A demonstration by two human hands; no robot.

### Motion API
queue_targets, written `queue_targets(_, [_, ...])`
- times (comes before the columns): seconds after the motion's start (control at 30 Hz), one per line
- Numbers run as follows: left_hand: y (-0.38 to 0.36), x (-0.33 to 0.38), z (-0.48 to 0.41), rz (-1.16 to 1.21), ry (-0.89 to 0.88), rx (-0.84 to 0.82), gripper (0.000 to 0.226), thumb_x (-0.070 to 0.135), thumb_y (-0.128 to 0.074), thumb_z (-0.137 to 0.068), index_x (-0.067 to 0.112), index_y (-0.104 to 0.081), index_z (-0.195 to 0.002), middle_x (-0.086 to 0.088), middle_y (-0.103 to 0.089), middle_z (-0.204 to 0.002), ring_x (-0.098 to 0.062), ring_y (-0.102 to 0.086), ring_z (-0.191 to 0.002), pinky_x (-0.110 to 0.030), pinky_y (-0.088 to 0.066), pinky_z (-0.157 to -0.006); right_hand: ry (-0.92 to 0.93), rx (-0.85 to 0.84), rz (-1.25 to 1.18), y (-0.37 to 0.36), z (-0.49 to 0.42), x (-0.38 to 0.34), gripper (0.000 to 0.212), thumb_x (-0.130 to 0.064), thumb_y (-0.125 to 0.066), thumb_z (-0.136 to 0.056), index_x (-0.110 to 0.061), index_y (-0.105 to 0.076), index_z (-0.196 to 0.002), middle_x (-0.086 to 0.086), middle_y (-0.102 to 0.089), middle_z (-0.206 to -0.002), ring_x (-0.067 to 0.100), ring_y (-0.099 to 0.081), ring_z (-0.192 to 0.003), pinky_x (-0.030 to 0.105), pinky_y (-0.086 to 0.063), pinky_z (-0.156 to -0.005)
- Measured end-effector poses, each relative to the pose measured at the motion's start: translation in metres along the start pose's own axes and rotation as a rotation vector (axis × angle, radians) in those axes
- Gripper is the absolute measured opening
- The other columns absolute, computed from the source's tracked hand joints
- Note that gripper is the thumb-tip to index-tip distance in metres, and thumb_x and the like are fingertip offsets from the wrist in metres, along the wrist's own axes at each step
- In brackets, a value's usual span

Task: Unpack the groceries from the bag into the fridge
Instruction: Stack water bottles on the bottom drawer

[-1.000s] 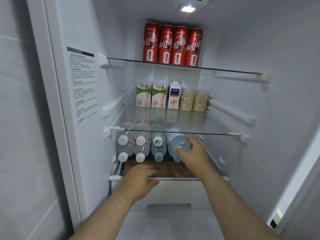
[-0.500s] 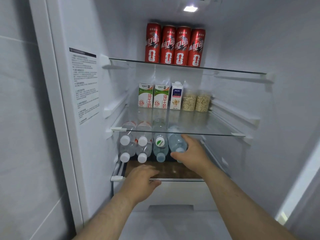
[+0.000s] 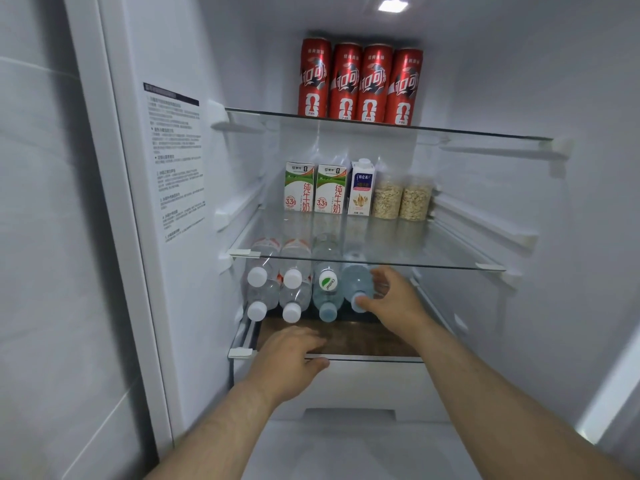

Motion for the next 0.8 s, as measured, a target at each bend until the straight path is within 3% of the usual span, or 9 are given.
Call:
queue_targets(0.1, [-0.001,-0.001,0.0,0.005,0.006,-0.007,0.033,0.051,-0.061,-0.086,0.031,-0.069,-0.111,0.018,-0.064,-0.11,-0.005,-0.055,-0.104,-0.025,-0.046,-0.091,0.005,0.042,0.053,-0.001,-0.007,0.012,0.04,-0.016,-0.074,-0.086,-0.021,-0.058,-0.123,-0.007,-0.061,-0.116,0.015,-0.059,-0.112,0.024,-0.047,-0.09])
queue_targets(0.33, [0.001,0.0,0.0,0.025,0.011,-0.002,0.03,0.05,-0.062,-0.086,0.031,-0.069,-0.108,0.018,-0.064,-0.104,-0.004,-0.054,-0.099,-0.027,-0.048,-0.088,0.002,0.029,0.08,-0.002,-0.018,0.015,0.036,-0.012,-0.07,-0.089,-0.016,-0.062,-0.123,-0.005,-0.062,-0.112,0.012,-0.06,-0.108,0.027,-0.048,-0.093])
queue_targets(0.47, [0.002,0.001,0.0,0.015,-0.003,0.013,0.027,0.05,-0.062,-0.086,0.029,-0.069,-0.103,0.017,-0.064,-0.1,-0.003,-0.054,-0.095,-0.026,-0.048,-0.085,0.069,0.244,0.186,0.007,-0.017,0.018,0.032,-0.019,-0.072,-0.086,-0.013,-0.067,-0.117,0.002,-0.064,-0.114,0.018,-0.06,-0.106,0.027,-0.046,-0.089])
queue_targets(0.53, [0.002,0.001,0.0,0.011,-0.004,0.022,0.027,0.05,-0.061,-0.086,0.028,-0.069,-0.1,0.017,-0.063,-0.098,-0.002,-0.054,-0.093,-0.026,-0.048,-0.083,0.066,0.289,0.263,0.012,-0.013,0.022,0.046,-0.034,-0.074,-0.083,-0.015,-0.064,-0.124,0.005,-0.055,-0.129,0.024,-0.053,-0.119,0.034,-0.044,-0.1])
queue_targets(0.6, [0.002,0.001,0.0,0.0,-0.006,0.03,0.029,0.051,-0.06,-0.085,0.027,-0.069,-0.099,0.016,-0.064,-0.098,-0.002,-0.054,-0.093,-0.027,-0.049,-0.083,-0.021,0.162,0.258,0.011,-0.009,0.028,0.064,-0.047,-0.076,-0.079,-0.019,-0.056,-0.133,0.006,-0.043,-0.141,0.025,-0.046,-0.127,0.033,-0.039,-0.103])
queue_targets(0.7, [0.002,0.002,0.0,0.003,-0.004,0.036,0.027,0.05,-0.061,-0.086,0.028,-0.069,-0.099,0.016,-0.064,-0.1,-0.002,-0.054,-0.094,-0.027,-0.049,-0.084,-0.037,-0.004,0.315,0.004,-0.004,0.033,0.082,-0.054,-0.08,-0.07,-0.026,-0.045,-0.14,0.003,-0.031,-0.148,0.023,-0.039,-0.133,0.032,-0.036,-0.104])
queue_targets(0.8, [0.001,0.002,0.0,-0.004,-0.009,0.037,0.028,0.051,-0.059,-0.085,0.028,-0.068,-0.099,0.016,-0.064,-0.099,-0.002,-0.054,-0.094,-0.028,-0.049,-0.084,-0.02,-0.017,0.395,0.002,-0.007,0.037,0.091,-0.058,-0.081,-0.065,-0.03,-0.038,-0.141,0.0,-0.023,-0.151,0.024,-0.034,-0.136,0.036,-0.035,-0.108])
Point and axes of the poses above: each hand's wrist, its own z-axis away from the middle knuckle, its own y-axis out of the back of the hand, x = y × z, the point moved 3 cm from there along -z, towards the middle knuckle
